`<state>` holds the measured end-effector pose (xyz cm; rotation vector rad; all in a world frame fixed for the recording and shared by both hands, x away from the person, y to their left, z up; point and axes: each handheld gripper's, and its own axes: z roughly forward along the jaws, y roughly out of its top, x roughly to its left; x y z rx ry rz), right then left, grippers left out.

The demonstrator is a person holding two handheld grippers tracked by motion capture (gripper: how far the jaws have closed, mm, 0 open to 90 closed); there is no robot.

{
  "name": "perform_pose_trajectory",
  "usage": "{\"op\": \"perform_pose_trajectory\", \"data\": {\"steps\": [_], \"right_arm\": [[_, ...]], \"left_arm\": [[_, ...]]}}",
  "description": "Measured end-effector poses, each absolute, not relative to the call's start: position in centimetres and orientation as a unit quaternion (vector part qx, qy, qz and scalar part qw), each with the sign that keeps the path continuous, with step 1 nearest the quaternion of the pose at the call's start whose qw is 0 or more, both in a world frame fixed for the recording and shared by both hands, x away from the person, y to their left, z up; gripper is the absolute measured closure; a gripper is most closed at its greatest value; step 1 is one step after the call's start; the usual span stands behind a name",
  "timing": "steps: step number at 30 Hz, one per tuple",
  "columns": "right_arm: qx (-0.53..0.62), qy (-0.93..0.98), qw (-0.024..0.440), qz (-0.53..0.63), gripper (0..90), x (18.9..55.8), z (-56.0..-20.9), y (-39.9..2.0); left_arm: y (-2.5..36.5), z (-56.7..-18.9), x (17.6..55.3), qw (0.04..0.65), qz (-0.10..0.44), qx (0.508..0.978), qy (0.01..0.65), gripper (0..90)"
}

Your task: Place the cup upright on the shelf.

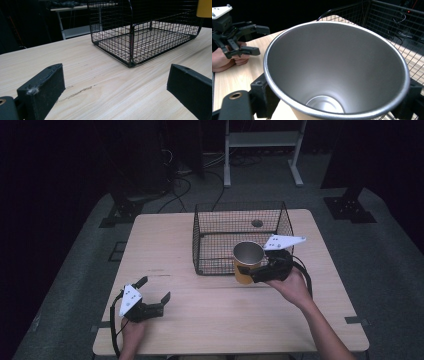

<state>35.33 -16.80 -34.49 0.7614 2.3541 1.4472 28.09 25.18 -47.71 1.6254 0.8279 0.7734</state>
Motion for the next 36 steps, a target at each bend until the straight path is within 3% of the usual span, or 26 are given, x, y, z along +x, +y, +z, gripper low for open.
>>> {"op": "perform_pose_trajectory", "data": {"steps": [36], "right_arm": [[0.293,0.831,0.121,0.457,13.9,45.8,-33.5,-15.1]], "left_arm": [[25.3,-47.7,28.1,0.55,0.325,0.685,0.35,0.8]]}}
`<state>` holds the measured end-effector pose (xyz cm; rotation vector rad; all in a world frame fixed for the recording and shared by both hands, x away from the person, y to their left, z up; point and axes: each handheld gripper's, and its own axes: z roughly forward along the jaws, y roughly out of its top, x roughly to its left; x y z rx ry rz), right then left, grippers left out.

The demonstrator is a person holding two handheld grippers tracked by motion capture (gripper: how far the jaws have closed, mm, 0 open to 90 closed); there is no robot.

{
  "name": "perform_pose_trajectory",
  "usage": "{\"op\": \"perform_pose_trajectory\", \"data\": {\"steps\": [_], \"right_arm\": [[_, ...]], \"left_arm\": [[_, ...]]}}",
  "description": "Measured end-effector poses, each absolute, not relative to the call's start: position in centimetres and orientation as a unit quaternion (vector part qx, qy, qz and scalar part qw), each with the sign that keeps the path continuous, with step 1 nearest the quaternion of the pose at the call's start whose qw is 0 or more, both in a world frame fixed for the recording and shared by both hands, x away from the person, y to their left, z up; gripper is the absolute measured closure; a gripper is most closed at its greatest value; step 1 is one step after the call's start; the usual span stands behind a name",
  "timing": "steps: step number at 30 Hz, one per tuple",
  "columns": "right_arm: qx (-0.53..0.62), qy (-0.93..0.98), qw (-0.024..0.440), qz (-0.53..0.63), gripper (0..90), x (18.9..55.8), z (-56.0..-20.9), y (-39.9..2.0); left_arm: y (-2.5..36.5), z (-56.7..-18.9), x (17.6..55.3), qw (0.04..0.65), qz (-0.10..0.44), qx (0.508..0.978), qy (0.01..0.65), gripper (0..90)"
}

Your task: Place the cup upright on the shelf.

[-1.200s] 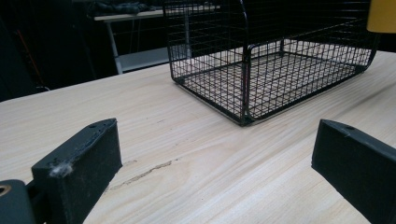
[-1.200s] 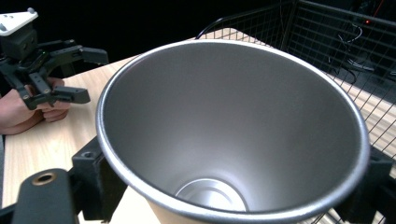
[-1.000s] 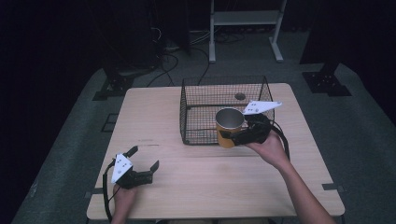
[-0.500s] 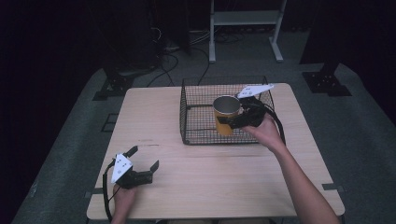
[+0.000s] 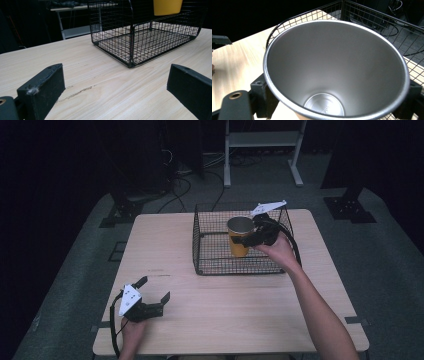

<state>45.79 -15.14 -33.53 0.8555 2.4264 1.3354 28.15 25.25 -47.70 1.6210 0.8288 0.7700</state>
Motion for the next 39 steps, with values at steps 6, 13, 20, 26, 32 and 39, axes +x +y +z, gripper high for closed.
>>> {"op": "perform_pose_trajectory", "data": {"steps": [6,13,20,26,32,39], "right_arm": [[0.289,0.84,0.117,0.444,13.9,47.2,-33.9,-14.6],[0.286,0.851,0.099,0.429,13.9,49.1,-35.0,-13.8],[0.291,0.854,0.082,0.423,13.9,50.4,-36.2,-13.7],[0.298,0.859,0.071,0.41,13.8,50.9,-37.0,-13.8],[0.3,0.863,0.07,0.401,13.8,51.4,-37.6,-13.5],[0.301,0.87,0.059,0.386,13.8,52.0,-38.5,-13.5]], "left_arm": [[25.2,-47.7,28.2,0.55,0.325,0.685,0.35,0.8],[25.3,-47.7,28.1,0.551,0.324,0.685,0.35,0.8],[25.3,-47.7,28.1,0.551,0.325,0.685,0.349,0.8],[25.3,-47.7,28.1,0.55,0.325,0.685,0.35,0.8],[25.3,-47.7,28.1,0.551,0.324,0.685,0.35,0.8],[25.3,-47.7,28.1,0.551,0.324,0.685,0.349,0.8]]}}
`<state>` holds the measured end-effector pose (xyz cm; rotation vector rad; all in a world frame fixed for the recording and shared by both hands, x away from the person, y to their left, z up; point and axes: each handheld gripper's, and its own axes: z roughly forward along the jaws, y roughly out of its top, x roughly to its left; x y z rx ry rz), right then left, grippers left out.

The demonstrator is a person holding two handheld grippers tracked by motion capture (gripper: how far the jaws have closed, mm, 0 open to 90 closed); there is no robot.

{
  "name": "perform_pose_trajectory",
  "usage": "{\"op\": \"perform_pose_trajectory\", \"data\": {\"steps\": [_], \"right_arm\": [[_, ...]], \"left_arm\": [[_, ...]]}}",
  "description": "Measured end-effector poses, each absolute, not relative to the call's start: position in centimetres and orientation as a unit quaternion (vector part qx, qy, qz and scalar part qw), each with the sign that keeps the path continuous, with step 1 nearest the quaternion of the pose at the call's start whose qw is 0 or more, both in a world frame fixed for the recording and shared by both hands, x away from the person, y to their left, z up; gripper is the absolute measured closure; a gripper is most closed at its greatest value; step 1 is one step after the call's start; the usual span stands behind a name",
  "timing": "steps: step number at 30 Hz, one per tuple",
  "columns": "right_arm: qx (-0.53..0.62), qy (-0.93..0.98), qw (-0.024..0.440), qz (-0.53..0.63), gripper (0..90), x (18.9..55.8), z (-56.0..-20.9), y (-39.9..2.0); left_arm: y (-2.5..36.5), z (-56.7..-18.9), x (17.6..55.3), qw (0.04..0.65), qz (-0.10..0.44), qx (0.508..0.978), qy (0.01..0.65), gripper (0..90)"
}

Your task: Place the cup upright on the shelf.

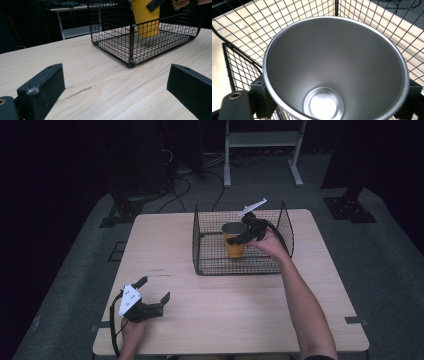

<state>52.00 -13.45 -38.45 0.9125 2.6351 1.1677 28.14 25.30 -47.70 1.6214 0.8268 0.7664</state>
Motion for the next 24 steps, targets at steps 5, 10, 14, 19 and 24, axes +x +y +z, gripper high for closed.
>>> {"op": "perform_pose_trajectory", "data": {"steps": [5,10,14,19,24], "right_arm": [[0.301,0.876,0.056,0.372,13.7,52.4,-38.7,-13.3],[0.302,0.879,0.054,0.365,13.7,52.7,-39.0,-13.0],[0.304,0.884,0.055,0.351,13.7,52.8,-39.4,-12.8],[0.307,0.884,0.057,0.348,13.6,52.9,-39.7,-12.8],[0.298,0.89,0.07,0.339,13.5,52.6,-39.7,-12.8]], "left_arm": [[25.3,-47.7,28.1,0.551,0.324,0.685,0.35,0.8],[25.3,-47.7,28.1,0.551,0.323,0.685,0.35,0.8],[25.3,-47.7,28.1,0.551,0.323,0.685,0.35,0.8],[25.3,-47.7,28.1,0.552,0.323,0.685,0.35,0.8],[25.3,-47.7,28.1,0.552,0.324,0.685,0.349,0.8]]}}
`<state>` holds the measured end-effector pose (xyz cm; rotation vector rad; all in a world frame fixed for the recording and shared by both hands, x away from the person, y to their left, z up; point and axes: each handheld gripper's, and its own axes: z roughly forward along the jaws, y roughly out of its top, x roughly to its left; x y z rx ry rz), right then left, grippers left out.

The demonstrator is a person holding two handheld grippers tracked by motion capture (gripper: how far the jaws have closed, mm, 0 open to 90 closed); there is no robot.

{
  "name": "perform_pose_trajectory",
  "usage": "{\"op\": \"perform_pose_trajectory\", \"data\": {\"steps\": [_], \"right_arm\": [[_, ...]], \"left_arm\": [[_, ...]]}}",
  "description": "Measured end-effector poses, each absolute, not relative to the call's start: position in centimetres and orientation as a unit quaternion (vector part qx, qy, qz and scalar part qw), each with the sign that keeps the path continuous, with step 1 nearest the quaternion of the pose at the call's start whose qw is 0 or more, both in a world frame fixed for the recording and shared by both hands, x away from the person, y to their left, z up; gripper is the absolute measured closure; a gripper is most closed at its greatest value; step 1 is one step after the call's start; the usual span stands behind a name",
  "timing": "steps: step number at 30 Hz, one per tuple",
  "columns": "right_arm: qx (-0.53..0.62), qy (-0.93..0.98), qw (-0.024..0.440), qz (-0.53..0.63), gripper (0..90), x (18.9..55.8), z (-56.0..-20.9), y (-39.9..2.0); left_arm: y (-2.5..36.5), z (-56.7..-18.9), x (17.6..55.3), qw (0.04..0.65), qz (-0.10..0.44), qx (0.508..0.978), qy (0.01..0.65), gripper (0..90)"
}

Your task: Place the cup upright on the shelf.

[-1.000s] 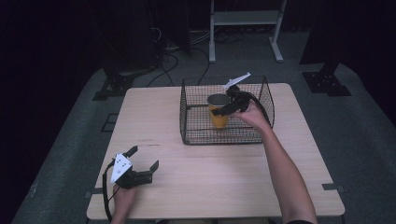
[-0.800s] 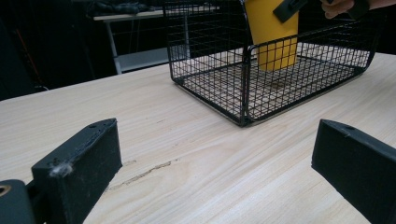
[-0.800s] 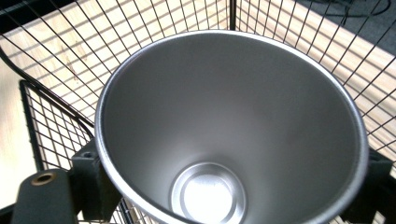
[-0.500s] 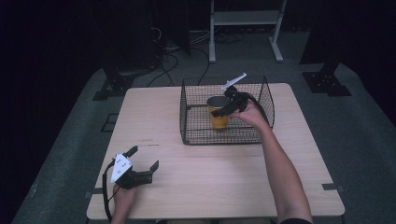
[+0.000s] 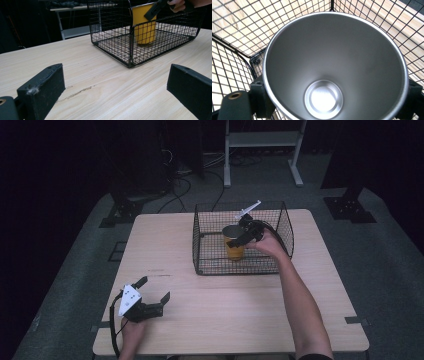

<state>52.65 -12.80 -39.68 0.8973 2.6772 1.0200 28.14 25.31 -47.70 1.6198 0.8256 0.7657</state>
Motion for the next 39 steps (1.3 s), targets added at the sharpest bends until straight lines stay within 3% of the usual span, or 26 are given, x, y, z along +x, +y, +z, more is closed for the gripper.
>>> {"op": "perform_pose_trajectory", "data": {"steps": [25,39], "right_arm": [[0.281,0.901,0.097,0.314,11.7,51.5,-39.5,-12.9],[0.284,0.892,0.103,0.336,1.5,51.1,-38.7,-12.8]], "left_arm": [[25.3,-47.7,28.2,0.552,0.324,0.684,0.35,0.8],[25.3,-47.7,28.1,0.551,0.324,0.685,0.349,0.8]]}}
